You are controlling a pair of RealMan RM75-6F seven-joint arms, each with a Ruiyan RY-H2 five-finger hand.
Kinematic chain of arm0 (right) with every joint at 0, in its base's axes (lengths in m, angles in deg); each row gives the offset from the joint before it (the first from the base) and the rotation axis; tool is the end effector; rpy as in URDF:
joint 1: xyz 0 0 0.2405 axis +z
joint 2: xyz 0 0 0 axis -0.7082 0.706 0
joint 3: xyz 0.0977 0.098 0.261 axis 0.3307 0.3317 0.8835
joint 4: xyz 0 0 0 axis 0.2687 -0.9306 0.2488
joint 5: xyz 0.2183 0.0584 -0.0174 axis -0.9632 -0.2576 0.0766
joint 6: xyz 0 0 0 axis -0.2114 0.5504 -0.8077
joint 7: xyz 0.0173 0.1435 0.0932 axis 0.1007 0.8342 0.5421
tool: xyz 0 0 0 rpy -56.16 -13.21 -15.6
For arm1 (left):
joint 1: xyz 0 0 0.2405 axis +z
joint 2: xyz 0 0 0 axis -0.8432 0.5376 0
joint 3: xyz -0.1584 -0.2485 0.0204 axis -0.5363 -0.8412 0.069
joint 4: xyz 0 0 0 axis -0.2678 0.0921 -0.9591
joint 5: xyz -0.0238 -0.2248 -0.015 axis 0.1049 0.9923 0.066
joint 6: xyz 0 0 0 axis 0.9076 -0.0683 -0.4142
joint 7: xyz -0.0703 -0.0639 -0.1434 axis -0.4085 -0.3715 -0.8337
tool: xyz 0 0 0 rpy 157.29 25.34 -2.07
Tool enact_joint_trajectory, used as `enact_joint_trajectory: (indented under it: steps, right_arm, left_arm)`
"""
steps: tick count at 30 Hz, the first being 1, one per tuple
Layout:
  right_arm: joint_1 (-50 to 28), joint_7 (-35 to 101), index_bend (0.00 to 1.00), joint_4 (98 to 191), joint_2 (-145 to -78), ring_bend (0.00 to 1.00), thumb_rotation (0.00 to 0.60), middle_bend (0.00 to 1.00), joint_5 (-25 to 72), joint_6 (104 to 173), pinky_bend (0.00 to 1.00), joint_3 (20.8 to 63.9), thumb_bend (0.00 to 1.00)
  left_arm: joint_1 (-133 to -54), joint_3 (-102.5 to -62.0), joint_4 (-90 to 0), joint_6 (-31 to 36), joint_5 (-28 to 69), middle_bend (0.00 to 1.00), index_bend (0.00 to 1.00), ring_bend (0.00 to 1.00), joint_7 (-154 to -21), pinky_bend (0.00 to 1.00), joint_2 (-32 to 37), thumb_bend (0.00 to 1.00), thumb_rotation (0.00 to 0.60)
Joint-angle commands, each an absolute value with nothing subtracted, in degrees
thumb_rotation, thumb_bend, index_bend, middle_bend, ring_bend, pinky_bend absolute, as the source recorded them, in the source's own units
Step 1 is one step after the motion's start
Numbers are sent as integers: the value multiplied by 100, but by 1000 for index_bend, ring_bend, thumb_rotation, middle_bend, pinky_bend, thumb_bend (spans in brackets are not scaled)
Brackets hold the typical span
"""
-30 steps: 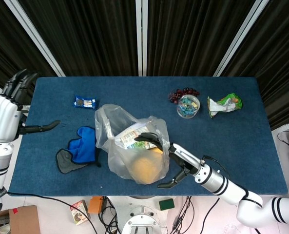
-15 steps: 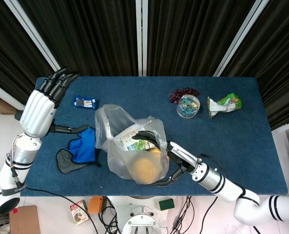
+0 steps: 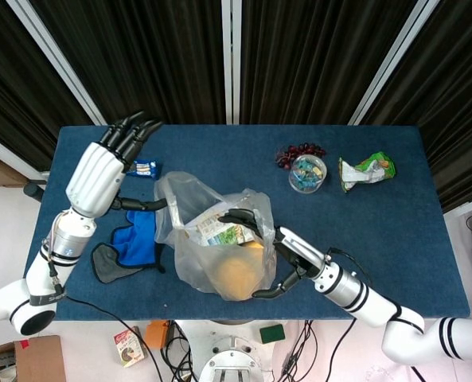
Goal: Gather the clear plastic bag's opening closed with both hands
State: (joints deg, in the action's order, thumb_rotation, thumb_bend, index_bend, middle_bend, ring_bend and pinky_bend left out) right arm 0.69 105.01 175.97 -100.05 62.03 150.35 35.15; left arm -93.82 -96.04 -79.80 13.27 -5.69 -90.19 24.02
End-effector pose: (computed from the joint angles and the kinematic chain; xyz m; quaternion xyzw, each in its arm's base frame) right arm -0.0515 -0.3060 0.0706 -0.4842 0.6047 -0.5978 0.2061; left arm -0.0768 0.3689 0.1873 -0.6303 -0.2313 -0.6509 0.3544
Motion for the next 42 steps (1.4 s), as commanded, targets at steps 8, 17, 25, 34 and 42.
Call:
enact_joint_trajectory:
  steps: [8, 17, 25, 34, 42]
  right_arm:
    - [88, 10585, 0, 17518, -10041, 0, 571, 66, 6196, 15026, 0, 3530, 103]
    - [93, 10648, 0, 17474, -10036, 0, 570, 64, 6195, 15036, 0, 3538, 103]
    - [95, 10619, 0, 17477, -10034, 0, 568, 64, 6157, 15016, 0, 3556, 103]
    - [248, 10455, 0, 17551, -10162, 0, 570, 56, 5864, 14698, 0, 3738, 109]
    - [417, 10174, 0, 17625, -10316, 0, 571, 57, 5618, 14409, 0, 3956, 109]
  left_arm:
    - [-9821, -9717, -7805, 1093, -392, 136, 43, 60, -8855, 144, 2071, 15, 403]
    - [-10078, -9883, -7869, 1186, -153, 154, 46, 60, -8410, 131, 1771, 11, 401]
    - [-10174, -9993, -7955, 1148, 180, 154, 50, 61, -8302, 132, 1756, 10, 405]
    - [-10086, -9969, -8173, 1234, 179, 154, 53, 61, -8226, 133, 1989, 21, 421]
    - [-10130, -10048, -8438, 1215, 247, 154, 53, 61, -7916, 133, 2204, 29, 424]
